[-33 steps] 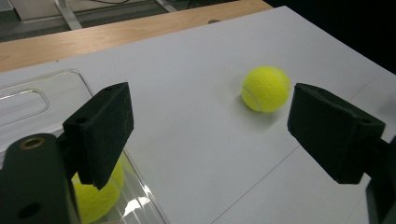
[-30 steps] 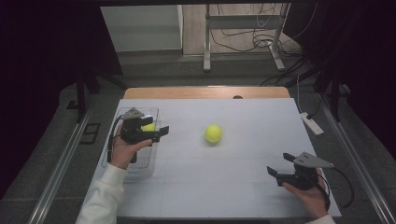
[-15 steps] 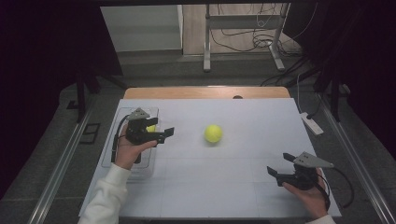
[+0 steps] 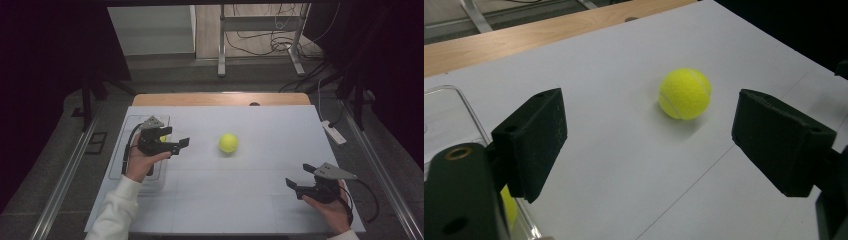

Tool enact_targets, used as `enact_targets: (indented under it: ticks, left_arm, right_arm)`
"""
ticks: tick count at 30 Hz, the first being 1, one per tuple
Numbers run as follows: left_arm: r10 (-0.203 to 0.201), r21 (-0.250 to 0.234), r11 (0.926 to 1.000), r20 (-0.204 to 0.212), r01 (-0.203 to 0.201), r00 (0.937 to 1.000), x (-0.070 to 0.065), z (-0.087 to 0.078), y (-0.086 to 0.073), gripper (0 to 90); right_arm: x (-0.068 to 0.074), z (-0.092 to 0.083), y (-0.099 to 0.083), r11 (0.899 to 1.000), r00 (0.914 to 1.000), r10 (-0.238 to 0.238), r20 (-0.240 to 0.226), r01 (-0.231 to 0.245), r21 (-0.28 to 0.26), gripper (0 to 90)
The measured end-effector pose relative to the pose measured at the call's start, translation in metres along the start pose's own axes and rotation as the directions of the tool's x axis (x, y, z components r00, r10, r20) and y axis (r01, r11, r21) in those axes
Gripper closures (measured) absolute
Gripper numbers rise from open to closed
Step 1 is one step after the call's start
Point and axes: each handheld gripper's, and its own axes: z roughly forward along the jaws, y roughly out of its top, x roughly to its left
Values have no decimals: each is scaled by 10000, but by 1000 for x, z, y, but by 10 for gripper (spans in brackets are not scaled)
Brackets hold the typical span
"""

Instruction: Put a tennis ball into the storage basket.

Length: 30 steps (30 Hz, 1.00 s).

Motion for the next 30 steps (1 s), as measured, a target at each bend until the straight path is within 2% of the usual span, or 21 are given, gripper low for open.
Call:
enact_targets:
  ticks: [14, 30]
  left_arm:
    - [228, 314, 9992, 96, -231, 9997, -11, 10, 1, 157]
    - [313, 558, 9979, 222, -325, 9993, -18, 21, 5, 159]
  right_arm:
    - [1, -1, 0, 10000, 10000, 2, -1, -2, -47, 147]
    - [0, -2, 0, 9999, 10000, 68, -46, -69, -93, 147]
